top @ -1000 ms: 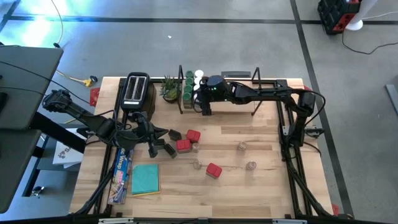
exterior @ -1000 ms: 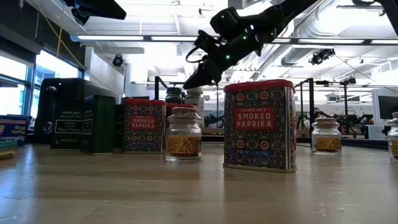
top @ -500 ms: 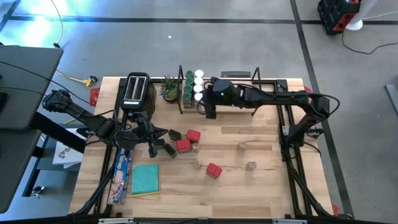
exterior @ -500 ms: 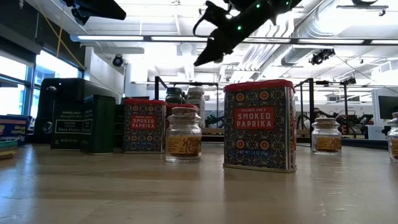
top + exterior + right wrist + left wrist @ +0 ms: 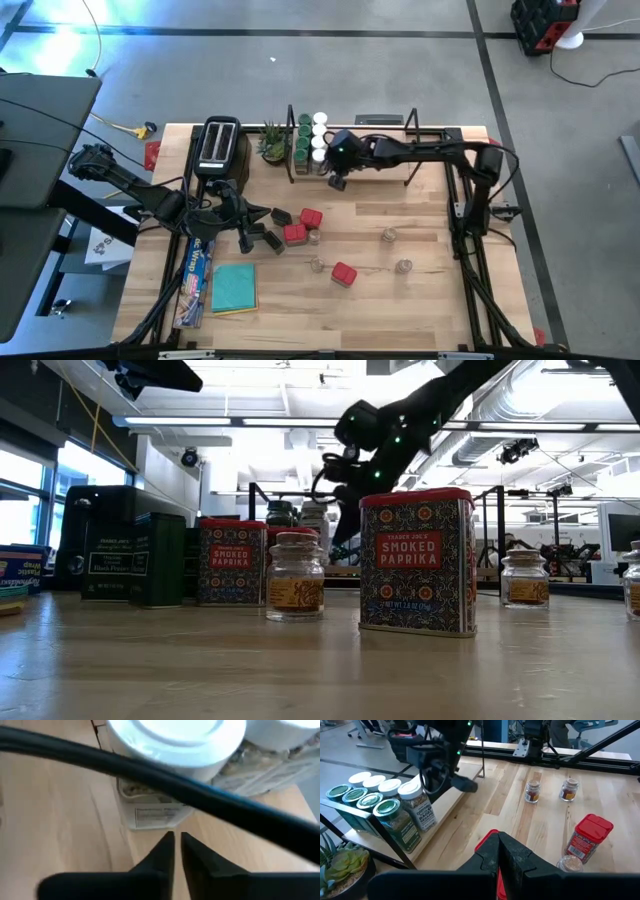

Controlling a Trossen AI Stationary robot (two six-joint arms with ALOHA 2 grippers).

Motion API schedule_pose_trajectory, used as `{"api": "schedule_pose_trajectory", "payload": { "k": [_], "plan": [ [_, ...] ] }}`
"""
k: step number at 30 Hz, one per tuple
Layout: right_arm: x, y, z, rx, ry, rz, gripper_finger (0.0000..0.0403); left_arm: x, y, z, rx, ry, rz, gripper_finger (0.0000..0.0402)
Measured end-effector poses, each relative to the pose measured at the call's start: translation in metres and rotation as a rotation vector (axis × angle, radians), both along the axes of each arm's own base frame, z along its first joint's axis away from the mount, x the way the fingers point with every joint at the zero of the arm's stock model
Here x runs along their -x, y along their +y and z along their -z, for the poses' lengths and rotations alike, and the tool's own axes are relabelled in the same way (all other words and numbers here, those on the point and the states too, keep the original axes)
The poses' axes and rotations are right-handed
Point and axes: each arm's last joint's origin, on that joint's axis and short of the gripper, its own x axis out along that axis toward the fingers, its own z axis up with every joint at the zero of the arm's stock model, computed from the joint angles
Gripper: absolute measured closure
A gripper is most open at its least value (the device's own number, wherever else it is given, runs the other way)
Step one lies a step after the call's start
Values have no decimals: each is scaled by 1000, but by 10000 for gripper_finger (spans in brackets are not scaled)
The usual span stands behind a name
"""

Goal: Shelf spices
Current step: Put the white seasoning bottle on the shelf aligned with the other white seasoning bottles

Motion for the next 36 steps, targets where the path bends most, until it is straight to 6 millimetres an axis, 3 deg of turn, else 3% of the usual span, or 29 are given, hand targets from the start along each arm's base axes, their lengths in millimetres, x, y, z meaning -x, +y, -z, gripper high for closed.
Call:
{"api": "schedule_pose_trajectory", "payload": {
  "k": [5,20,29,36],
  "plan": [
    [-8,-3,8,14,-44,3,397,0,0,0,0,0,0,399],
    [-8,-10,1,32,-95,41,401,0,0,0,0,0,0,399],
    [10,14,-45,130,-82,88,401,0,0,0,0,0,0,399],
    [3,40,-81,90,-327,-51,402,0,0,0,0,0,0,399]
  ]
}}
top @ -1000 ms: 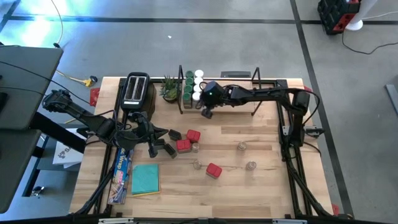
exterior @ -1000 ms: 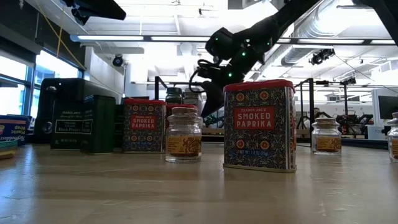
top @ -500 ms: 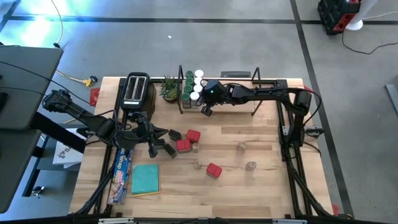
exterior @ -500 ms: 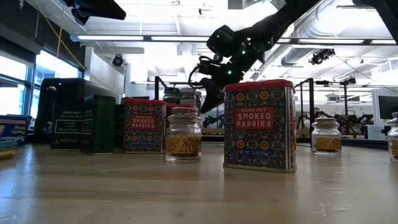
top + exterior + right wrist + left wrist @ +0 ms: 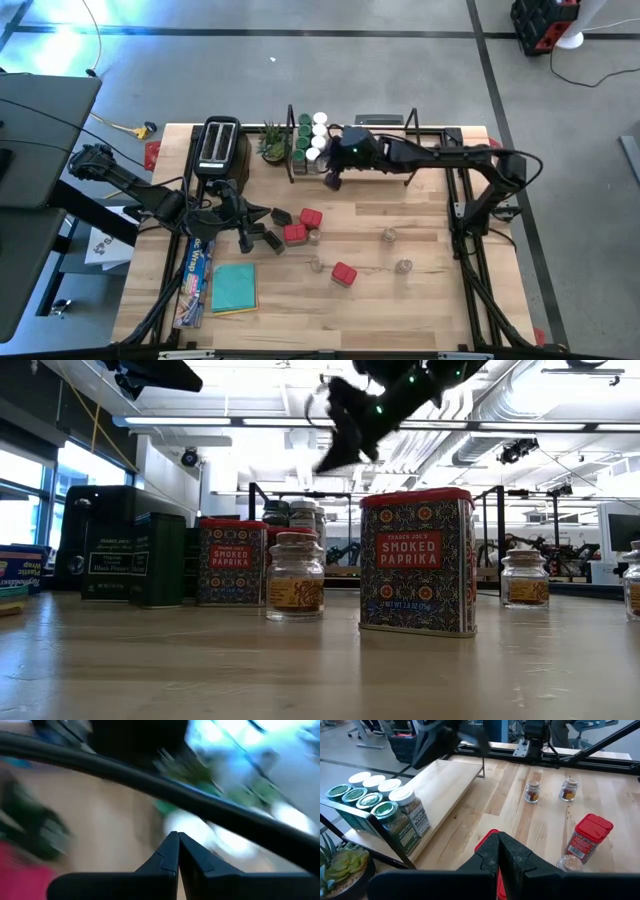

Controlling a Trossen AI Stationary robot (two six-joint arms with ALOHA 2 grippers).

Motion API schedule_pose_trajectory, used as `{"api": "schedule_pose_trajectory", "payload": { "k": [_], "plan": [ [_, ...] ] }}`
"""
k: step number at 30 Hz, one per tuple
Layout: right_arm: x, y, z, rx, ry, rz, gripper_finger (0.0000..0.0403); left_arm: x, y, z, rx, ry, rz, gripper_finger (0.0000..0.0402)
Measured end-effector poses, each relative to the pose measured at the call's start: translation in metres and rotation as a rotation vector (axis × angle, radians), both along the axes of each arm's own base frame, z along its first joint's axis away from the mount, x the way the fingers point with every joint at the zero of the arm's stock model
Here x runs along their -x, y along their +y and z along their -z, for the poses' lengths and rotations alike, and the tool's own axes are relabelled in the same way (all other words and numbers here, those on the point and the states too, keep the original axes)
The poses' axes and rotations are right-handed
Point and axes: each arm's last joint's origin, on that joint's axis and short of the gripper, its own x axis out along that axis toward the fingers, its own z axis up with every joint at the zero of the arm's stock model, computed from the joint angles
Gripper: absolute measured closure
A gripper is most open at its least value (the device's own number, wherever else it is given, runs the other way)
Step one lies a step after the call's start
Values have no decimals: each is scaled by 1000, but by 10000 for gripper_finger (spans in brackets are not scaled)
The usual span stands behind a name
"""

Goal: Shelf spices
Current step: Put the white seasoning bottle on the shelf aligned with the other white seasoning bottles

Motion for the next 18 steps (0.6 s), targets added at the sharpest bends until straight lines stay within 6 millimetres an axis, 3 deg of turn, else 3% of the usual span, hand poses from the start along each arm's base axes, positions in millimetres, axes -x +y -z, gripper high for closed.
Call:
{"api": "schedule_pose_trajectory", "payload": {
  "k": [3,10,18],
  "plan": [
    [-8,-5,0,-60,-103,-40,402,0,0,0,-3,-4,-8,399],
    [-13,-32,19,-105,-93,-6,403,0,1,-1,-6,-12,-19,399],
    [-18,-44,25,-125,-88,-2,403,0,1,-1,-15,-12,-24,399]
  ]
}}
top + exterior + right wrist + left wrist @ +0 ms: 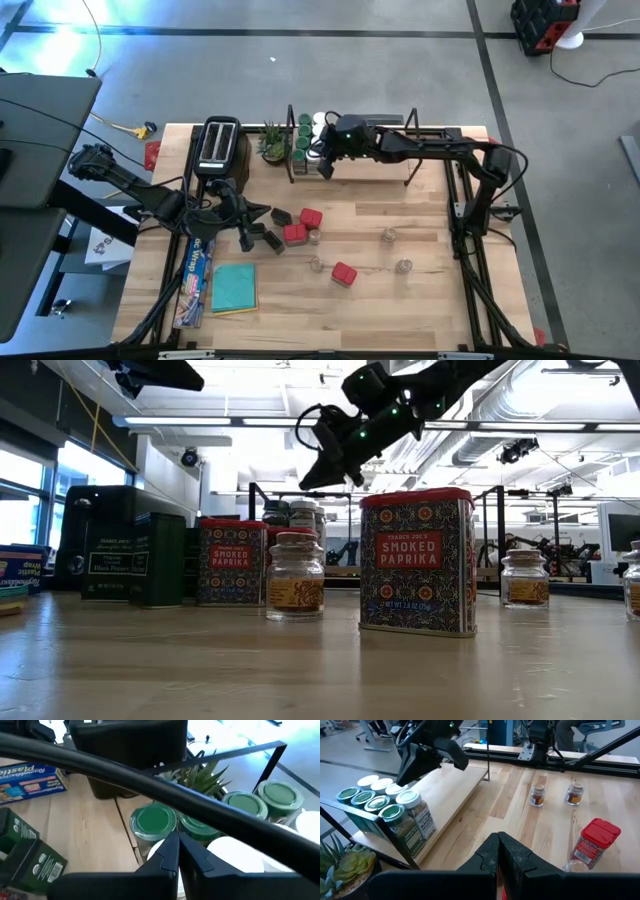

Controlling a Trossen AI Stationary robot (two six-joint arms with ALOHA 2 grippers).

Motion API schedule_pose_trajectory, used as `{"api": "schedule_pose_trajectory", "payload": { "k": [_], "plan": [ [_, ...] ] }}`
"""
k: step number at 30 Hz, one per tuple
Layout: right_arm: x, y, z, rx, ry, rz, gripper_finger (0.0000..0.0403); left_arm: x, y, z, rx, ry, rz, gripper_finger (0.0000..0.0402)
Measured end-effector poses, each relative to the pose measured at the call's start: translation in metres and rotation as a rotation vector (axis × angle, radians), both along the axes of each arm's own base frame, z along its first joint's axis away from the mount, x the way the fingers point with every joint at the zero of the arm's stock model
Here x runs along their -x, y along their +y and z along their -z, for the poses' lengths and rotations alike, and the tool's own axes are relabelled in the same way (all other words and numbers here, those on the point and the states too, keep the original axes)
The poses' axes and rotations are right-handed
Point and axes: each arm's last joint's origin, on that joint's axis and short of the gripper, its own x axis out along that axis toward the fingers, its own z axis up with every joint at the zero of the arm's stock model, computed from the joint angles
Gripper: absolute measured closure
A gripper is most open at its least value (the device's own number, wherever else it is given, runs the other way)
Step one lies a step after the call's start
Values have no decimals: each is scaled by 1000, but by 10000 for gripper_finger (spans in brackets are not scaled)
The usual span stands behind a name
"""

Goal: Shelf spices
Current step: Put the white seasoning bottle on the shelf aligned with the other white seasoning bottles

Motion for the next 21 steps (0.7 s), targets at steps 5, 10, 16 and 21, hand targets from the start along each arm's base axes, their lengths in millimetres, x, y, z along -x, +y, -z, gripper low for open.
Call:
{"api": "schedule_pose_trajectory", "payload": {
  "k": [5,10,16,21],
  "plan": [
    [1,0,6,-20,47,-2,403,0,0,0,0,1,1,399],
    [3,0,9,-29,80,-4,403,0,0,0,0,2,4,399],
    [5,0,10,-23,104,16,403,0,0,0,0,2,4,399],
    [6,1,11,-31,126,17,403,0,0,0,0,3,4,399]
  ]
}}
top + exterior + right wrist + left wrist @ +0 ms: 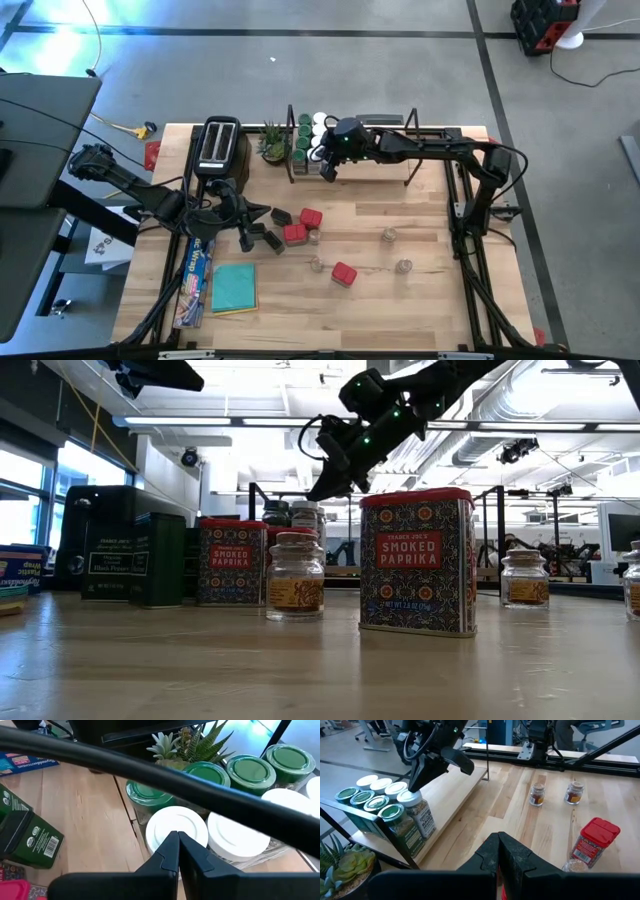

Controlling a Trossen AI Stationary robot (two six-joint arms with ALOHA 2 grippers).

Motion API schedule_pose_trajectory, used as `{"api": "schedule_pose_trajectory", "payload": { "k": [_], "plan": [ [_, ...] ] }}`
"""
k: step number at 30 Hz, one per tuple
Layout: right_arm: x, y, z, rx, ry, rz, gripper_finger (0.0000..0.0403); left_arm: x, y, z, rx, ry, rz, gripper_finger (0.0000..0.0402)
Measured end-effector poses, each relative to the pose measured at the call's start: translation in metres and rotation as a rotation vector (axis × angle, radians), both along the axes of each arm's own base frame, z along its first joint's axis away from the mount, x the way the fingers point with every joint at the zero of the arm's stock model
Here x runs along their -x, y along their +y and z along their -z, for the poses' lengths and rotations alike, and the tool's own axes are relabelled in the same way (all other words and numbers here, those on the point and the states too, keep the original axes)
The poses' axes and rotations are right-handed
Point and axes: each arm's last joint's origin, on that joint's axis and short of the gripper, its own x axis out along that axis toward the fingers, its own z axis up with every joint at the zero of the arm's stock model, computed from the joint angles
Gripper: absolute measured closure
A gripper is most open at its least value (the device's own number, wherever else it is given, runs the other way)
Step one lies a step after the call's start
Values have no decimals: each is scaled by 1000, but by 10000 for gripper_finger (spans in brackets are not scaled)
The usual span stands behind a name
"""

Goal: Shelf spices
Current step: Put the white seasoning bottle on the shelf aligned with the other white seasoning bottles

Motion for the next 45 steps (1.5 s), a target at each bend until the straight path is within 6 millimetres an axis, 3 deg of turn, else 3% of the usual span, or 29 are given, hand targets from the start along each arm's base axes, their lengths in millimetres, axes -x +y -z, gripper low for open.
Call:
{"api": "schedule_pose_trajectory", "payload": {
  "k": [10,19,24,27,34,45],
  "plan": [
    [-4,3,-18,8,58,41,403,0,0,0,-7,3,3,399],
    [-14,19,-34,57,23,-24,403,0,0,0,-7,3,3,399],
    [-18,39,-24,34,90,-210,403,0,0,0,-7,3,3,399],
    [-24,45,-8,61,161,-195,403,0,0,0,-6,2,3,399],
    [-36,37,18,119,200,-125,403,0,0,0,-7,3,3,399],
    [-44,31,14,172,111,-75,403,0,0,0,-7,3,3,399]
  ]
}}
